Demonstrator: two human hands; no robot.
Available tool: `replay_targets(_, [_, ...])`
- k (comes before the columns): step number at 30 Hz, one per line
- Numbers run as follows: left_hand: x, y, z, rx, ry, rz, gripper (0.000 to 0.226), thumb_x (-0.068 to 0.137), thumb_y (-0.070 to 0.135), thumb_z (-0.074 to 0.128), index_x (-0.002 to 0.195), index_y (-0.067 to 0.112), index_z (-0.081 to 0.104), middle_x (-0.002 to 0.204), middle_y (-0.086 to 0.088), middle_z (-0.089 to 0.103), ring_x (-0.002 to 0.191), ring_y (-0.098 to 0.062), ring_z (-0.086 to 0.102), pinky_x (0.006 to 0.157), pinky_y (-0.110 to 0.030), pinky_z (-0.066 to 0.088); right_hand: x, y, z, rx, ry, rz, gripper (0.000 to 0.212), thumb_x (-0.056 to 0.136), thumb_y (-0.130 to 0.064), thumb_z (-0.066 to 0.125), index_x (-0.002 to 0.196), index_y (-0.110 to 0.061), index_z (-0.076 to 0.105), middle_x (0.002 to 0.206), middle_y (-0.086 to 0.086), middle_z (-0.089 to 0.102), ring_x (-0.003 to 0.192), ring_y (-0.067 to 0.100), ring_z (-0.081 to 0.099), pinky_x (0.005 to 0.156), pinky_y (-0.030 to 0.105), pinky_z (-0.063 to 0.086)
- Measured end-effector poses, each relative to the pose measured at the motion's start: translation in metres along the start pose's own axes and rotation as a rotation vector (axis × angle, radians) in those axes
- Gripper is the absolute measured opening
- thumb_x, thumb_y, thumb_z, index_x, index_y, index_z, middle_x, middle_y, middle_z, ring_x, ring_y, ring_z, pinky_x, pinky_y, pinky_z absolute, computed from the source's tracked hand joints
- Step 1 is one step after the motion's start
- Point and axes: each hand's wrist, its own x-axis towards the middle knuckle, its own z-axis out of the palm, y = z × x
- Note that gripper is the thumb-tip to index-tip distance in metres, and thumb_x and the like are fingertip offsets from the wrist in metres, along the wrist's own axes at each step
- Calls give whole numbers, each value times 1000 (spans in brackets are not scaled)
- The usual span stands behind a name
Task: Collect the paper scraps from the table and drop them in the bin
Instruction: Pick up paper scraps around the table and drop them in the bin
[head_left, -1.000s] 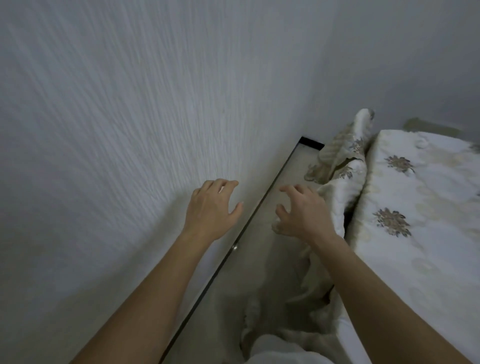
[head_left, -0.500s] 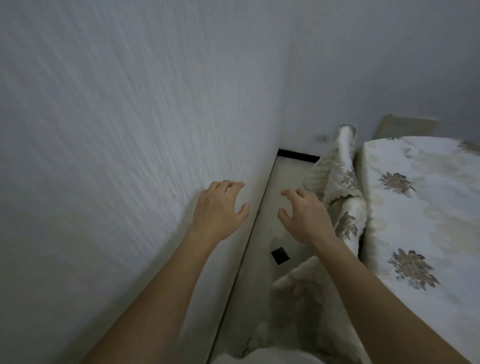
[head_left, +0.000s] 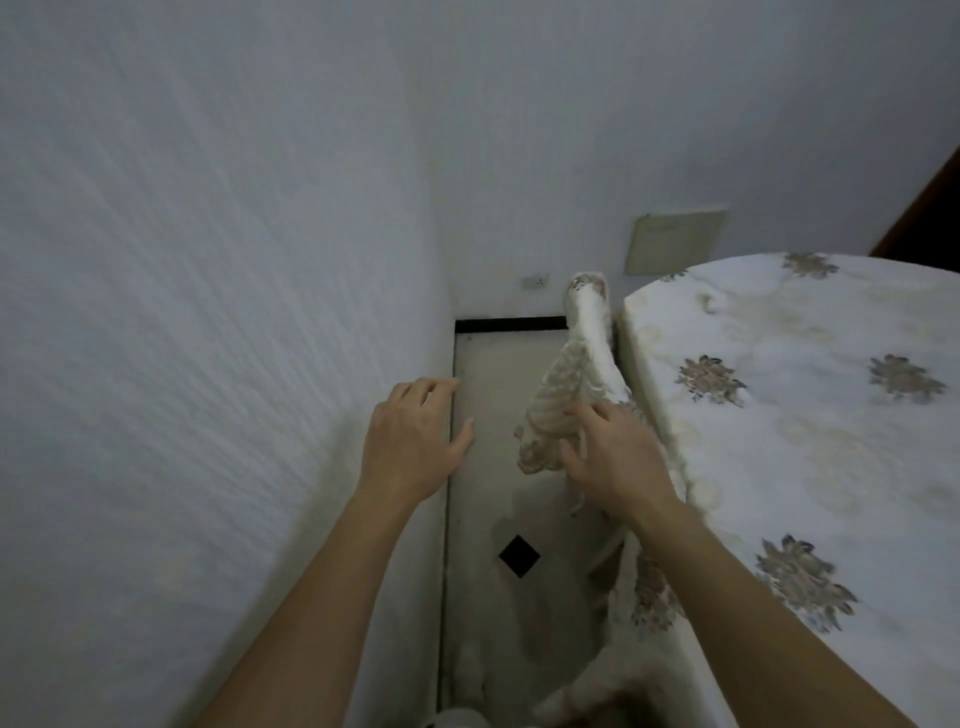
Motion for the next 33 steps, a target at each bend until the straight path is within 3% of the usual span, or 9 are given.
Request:
replay_targets(9, [84, -29, 56, -54, -66, -24, 60, 84, 52, 40, 126, 15, 61, 114, -6, 67, 102, -28, 60, 79, -41, 52, 100, 20, 20, 1, -1, 42, 39, 81, -32, 63, 117, -17, 62, 107, 6, 64, 96, 31, 56, 75, 44, 52])
replay_targets(16, [227, -38, 91, -56, -104, 37, 65, 82, 54, 35, 127, 15, 60, 116, -8, 66, 106, -30, 58, 81, -42, 51, 201, 53, 35, -8, -3, 84, 40, 81, -27, 64, 118, -15, 63, 103, 9, 65, 95, 31, 57, 74, 43, 52])
replay_targets(20, [310, -54, 109, -75, -94, 51, 67, 82, 55, 34, 128, 15, 59, 117, -9, 66, 107, -31, 57, 83, -43, 50, 271, 66, 39, -11, 17, 120, 41, 84, -29, 62, 122, -16, 61, 111, 8, 64, 100, 29, 55, 79, 41, 50])
replay_targets(26, [407, -64, 138, -78, -109, 83, 48, 89, 44, 55, 129, 18, 57, 116, -6, 65, 107, -28, 56, 82, -39, 46, 357, 81, 43, 34, 72, 168, 39, 86, -26, 62, 123, -14, 61, 110, 9, 65, 103, 29, 56, 83, 42, 50])
replay_targets(30, [467, -59, 155, -98, -113, 134, 48, 89, 44, 56, 130, 19, 57, 120, -4, 64, 112, -27, 54, 87, -39, 46, 405, 99, 44, 31, 83, 215, 41, 89, -28, 60, 128, -14, 58, 117, 10, 63, 107, 28, 55, 85, 42, 49])
replay_targets(33, [511, -61, 166, -90, -97, 181, 50, 88, 46, 52, 128, 18, 59, 116, -5, 65, 108, -28, 56, 83, -39, 48, 441, 113, 50, 39, 77, 242, 43, 90, -28, 59, 130, -14, 56, 120, 11, 62, 111, 27, 54, 89, 42, 48])
